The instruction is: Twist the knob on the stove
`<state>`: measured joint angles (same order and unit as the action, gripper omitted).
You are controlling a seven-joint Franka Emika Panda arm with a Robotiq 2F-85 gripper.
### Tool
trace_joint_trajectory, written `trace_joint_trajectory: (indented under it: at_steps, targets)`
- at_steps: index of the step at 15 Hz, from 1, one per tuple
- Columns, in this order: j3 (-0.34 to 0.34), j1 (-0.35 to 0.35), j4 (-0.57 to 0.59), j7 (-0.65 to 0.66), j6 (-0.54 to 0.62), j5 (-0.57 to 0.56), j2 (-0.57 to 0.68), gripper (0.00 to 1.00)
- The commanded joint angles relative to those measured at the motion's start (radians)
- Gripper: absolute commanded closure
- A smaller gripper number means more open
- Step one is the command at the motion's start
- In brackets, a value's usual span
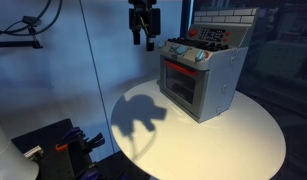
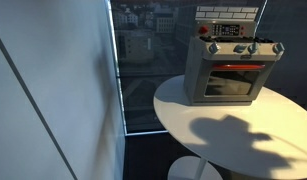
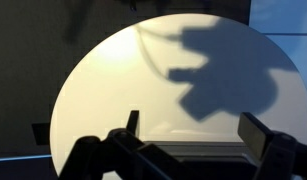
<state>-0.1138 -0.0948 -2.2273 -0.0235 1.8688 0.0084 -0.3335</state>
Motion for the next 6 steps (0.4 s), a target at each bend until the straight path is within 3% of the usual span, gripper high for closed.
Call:
trace_joint_trajectory:
  at_steps: [1, 6]
  targets:
    - [0.002, -0.002, 0.002, -0.001, -0.003, 0.001, 0.000, 0.00]
    - [0.002, -0.002, 0.001, -0.001, -0.003, 0.001, 0.004, 0.00]
